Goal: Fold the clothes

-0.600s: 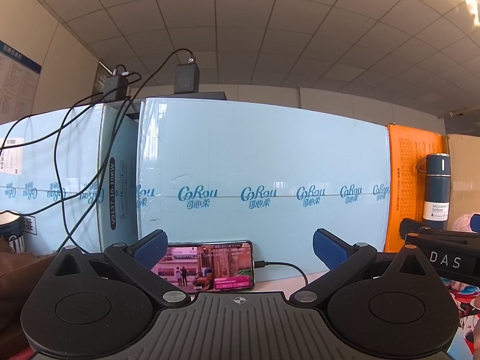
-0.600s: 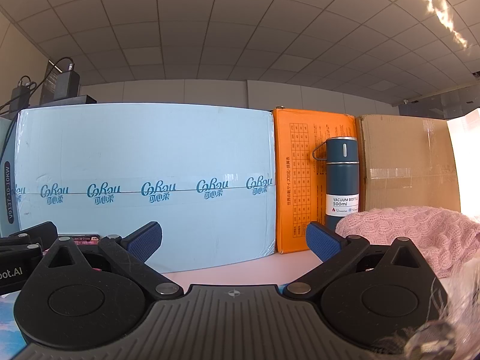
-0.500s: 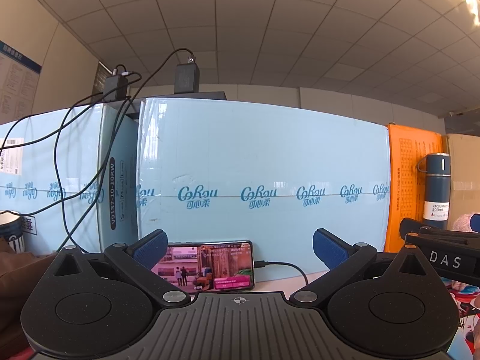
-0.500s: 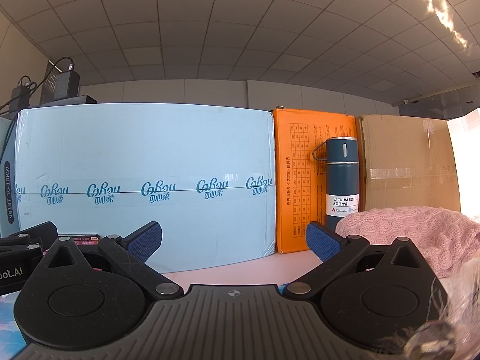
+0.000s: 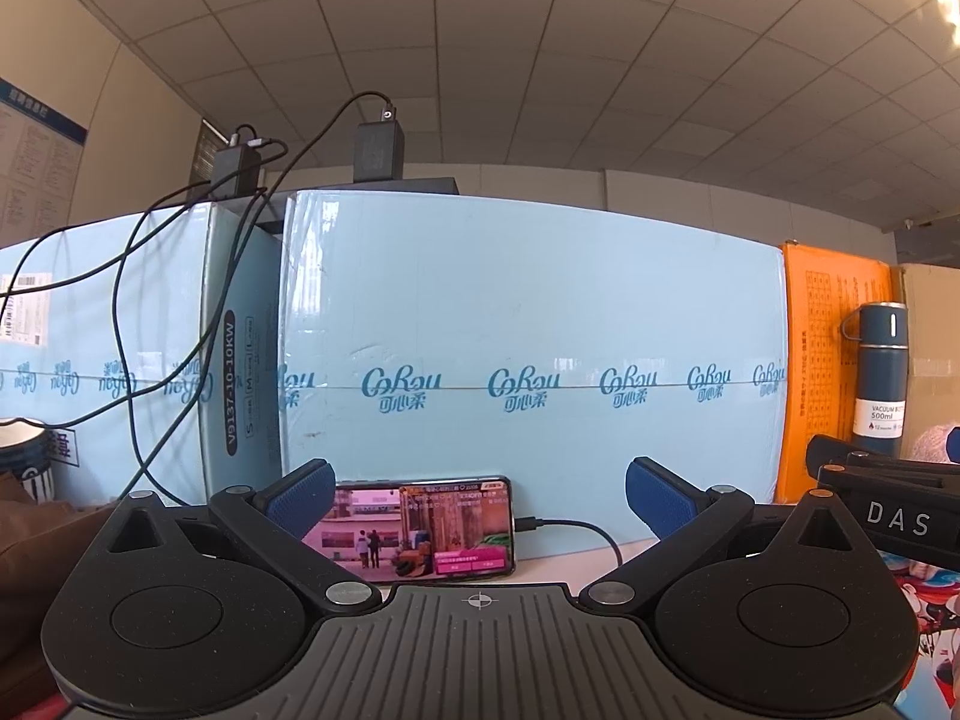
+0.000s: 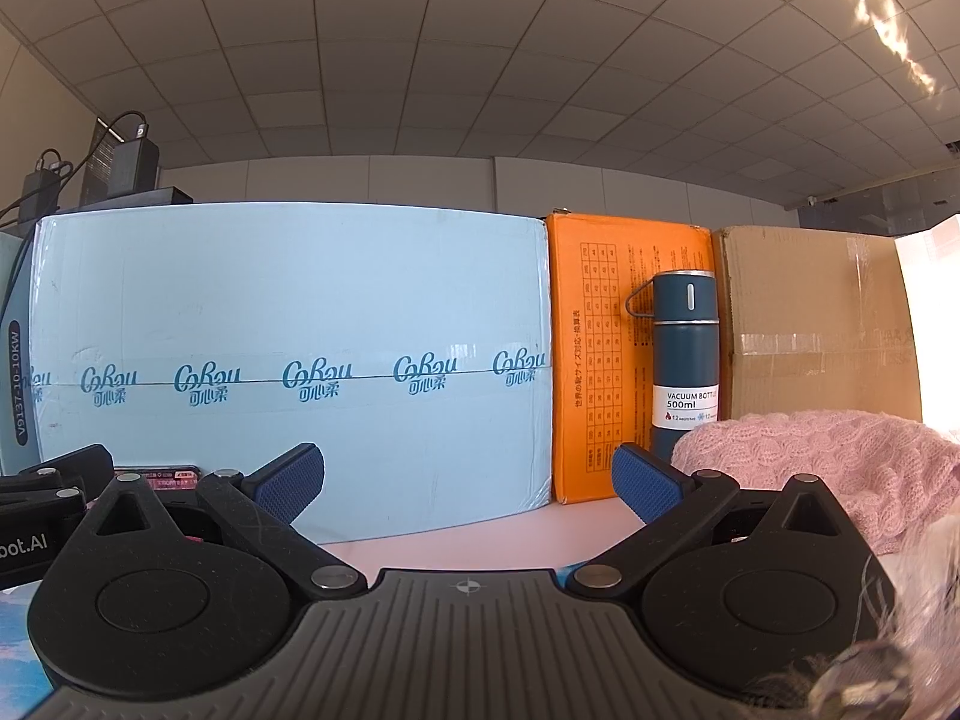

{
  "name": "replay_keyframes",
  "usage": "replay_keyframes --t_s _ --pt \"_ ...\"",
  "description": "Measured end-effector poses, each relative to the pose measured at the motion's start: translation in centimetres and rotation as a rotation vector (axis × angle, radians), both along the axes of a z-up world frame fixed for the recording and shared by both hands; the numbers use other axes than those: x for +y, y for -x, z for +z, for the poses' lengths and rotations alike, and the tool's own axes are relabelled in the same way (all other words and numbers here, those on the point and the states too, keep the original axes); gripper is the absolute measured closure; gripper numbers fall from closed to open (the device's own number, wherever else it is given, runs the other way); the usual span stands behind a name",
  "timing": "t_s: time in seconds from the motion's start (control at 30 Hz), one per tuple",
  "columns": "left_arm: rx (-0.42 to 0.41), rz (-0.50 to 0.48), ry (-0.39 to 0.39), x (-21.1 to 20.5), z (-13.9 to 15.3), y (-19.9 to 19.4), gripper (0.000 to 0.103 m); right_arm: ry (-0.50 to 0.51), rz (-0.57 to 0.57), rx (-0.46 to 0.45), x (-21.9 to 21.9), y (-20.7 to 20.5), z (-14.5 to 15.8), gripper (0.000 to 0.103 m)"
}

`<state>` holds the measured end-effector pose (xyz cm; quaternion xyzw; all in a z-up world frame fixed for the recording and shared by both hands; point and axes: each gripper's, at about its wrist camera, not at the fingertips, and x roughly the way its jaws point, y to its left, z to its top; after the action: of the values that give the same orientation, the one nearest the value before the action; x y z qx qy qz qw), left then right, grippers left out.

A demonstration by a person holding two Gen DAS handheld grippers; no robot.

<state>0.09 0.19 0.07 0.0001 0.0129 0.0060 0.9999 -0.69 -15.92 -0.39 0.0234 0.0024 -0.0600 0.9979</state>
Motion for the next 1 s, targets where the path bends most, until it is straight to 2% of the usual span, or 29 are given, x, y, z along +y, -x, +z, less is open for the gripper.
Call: replay_keyframes --t_s 1.0 --pt "0.0 0.002 -0.004 -0.08 0.03 -0.18 0.0 0.001 0.001 -0.002 0.11 0.1 0.01 0.0"
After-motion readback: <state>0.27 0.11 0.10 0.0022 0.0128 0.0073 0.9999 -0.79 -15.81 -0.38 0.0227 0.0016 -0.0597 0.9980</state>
